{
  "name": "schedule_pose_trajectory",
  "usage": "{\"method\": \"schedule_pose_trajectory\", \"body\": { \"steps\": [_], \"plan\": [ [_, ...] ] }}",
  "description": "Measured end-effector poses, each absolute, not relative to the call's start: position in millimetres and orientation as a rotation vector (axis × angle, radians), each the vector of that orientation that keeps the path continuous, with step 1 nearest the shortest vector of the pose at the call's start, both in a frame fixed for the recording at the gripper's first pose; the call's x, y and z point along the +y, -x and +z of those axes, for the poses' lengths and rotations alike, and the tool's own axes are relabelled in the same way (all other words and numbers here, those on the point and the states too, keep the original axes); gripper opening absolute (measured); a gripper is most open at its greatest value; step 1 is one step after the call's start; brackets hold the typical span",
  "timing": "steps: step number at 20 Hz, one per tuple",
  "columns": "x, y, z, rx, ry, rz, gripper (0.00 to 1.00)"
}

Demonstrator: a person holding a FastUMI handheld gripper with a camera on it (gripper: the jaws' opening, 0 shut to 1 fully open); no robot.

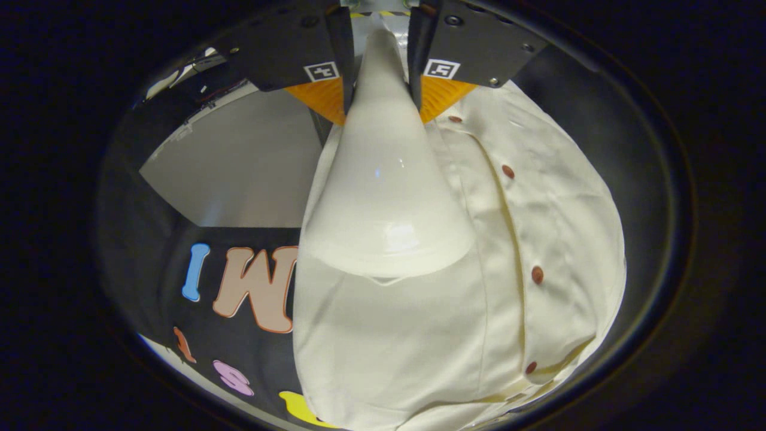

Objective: Iron the clothes twice with a garment steamer, once on the left side and once on the right side.

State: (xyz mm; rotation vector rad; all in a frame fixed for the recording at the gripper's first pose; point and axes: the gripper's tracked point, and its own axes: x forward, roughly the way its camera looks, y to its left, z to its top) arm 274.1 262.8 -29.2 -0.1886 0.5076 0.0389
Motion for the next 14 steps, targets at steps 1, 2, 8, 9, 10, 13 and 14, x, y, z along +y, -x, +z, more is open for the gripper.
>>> {"method": "schedule_pose_trajectory", "body": {
  "steps": [1,2,8,9,10,13,14],
  "plan": [
    [263.4,-274.7,-40.3,0.523,0.195,0.040,0.37],
    [262.6,-275.1,-51.7,0.544,0.202,0.039,0.37],
    [250.2,-282.8,-110.0,0.653,0.216,0.012,0.37],
    [248.8,-284.8,-118.4,0.666,0.213,0.006,0.37],
    [247.5,-284.5,-127.2,0.689,0.217,0.001,0.37],
    [244.2,-287.2,-143.0,0.709,0.248,-0.012,0.37],
    [243.5,-289.8,-145.8,0.703,0.258,-0.017,0.37]
  ]
}}
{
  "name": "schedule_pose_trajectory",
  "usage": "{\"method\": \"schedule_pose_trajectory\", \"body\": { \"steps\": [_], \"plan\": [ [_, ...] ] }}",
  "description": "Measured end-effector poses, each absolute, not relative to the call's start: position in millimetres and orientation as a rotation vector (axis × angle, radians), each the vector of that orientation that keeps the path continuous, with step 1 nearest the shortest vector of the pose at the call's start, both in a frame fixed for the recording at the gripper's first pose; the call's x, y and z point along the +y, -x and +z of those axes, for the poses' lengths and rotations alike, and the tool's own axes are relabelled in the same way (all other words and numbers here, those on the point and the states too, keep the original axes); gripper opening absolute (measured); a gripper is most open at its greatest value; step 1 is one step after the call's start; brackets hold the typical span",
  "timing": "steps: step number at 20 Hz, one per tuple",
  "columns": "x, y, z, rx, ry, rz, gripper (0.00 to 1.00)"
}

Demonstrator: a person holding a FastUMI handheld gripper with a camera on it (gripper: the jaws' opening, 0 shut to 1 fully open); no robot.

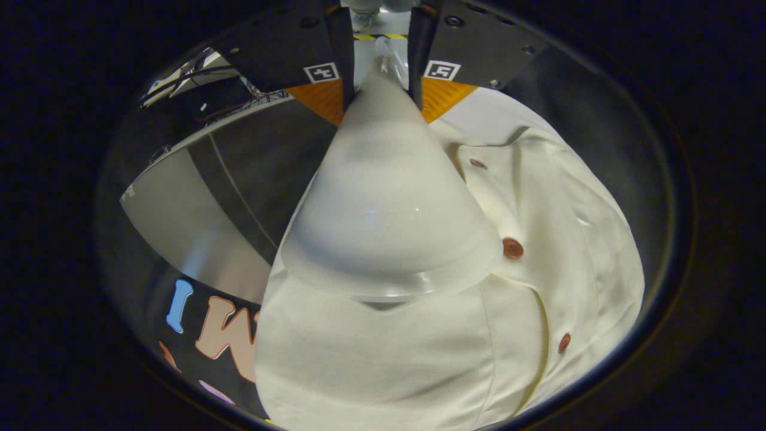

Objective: Iron the clothes twice with a garment steamer, once on the left side and once on the right side.

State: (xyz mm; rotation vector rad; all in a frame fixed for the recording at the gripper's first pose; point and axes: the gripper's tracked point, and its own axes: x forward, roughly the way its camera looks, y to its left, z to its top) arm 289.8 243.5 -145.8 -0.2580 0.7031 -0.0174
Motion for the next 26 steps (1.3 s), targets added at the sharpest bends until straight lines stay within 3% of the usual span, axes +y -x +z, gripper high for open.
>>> {"method": "schedule_pose_trajectory", "body": {
  "steps": [12,26],
  "plan": [
    [239.1,-289.7,-165.1,0.679,0.282,0.022,0.37],
    [233.4,-206.3,-173.4,0.670,0.254,0.012,0.37]
  ]
}}
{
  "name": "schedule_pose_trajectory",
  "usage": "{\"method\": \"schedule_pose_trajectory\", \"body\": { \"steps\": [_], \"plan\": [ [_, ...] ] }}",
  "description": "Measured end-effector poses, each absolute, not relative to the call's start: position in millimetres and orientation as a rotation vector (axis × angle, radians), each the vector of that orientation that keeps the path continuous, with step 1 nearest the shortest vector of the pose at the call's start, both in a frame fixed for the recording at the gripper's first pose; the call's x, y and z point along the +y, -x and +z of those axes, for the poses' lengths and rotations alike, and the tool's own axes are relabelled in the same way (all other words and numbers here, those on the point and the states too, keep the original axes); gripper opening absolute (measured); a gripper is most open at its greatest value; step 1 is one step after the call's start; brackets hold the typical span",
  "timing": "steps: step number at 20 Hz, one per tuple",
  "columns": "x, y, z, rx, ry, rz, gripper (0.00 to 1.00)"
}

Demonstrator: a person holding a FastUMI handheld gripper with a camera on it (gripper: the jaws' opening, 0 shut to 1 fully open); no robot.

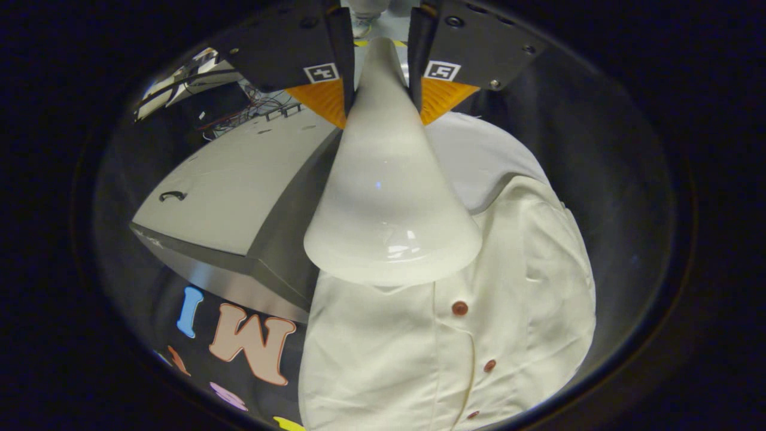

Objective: Iron the clothes twice with a garment steamer, once on the left side and once on the right side.

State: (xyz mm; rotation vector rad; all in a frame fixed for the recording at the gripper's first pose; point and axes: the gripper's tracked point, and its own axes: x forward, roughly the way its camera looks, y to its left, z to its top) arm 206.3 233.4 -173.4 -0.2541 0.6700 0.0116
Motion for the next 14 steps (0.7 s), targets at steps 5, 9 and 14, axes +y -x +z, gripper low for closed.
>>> {"method": "schedule_pose_trajectory", "body": {
  "steps": [5,9,14],
  "plan": [
    [242.7,-172.9,-144.5,0.583,0.215,0.015,0.37],
    [248.0,-147.2,-109.3,0.525,0.182,0.031,0.37],
    [251.9,-117.3,-55.3,0.442,0.150,0.062,0.37]
  ]
}}
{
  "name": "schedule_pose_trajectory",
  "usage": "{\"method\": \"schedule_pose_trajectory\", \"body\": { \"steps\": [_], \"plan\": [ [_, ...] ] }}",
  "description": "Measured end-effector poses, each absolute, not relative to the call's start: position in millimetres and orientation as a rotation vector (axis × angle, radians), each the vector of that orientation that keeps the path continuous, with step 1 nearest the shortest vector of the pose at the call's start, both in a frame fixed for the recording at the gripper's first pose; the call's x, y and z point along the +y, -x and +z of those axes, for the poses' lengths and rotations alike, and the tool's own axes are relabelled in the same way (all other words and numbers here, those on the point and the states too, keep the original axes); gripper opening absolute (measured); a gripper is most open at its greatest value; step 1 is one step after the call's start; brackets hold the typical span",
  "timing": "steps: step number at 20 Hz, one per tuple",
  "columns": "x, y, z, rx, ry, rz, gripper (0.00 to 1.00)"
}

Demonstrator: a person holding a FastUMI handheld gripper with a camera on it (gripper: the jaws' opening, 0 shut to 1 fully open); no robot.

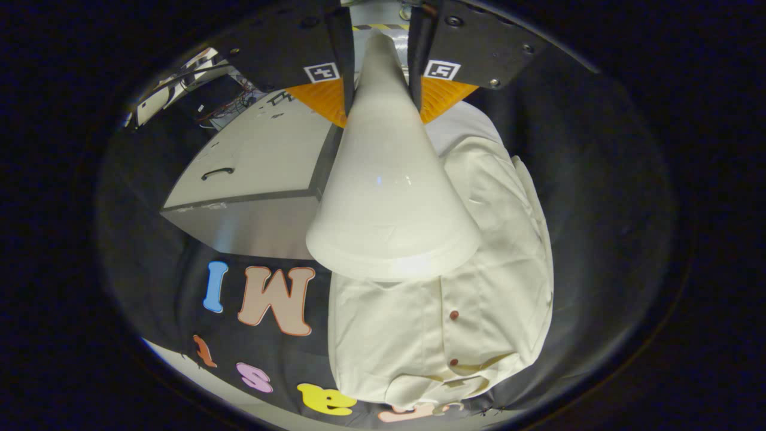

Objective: Iron the clothes twice with a garment steamer, once on the left side and once on the right side.

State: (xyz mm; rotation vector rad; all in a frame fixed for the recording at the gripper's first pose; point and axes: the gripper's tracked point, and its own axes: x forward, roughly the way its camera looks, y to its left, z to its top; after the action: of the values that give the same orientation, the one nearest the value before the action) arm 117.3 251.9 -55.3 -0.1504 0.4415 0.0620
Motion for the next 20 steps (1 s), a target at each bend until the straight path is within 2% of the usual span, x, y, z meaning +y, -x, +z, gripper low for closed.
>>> {"method": "schedule_pose_trajectory", "body": {
  "steps": [13,20],
  "plan": [
    [222.1,-34.2,62.2,0.207,0.089,0.121,0.36],
    [177.0,-3.9,64.6,0.179,0.018,0.105,0.36]
  ]
}}
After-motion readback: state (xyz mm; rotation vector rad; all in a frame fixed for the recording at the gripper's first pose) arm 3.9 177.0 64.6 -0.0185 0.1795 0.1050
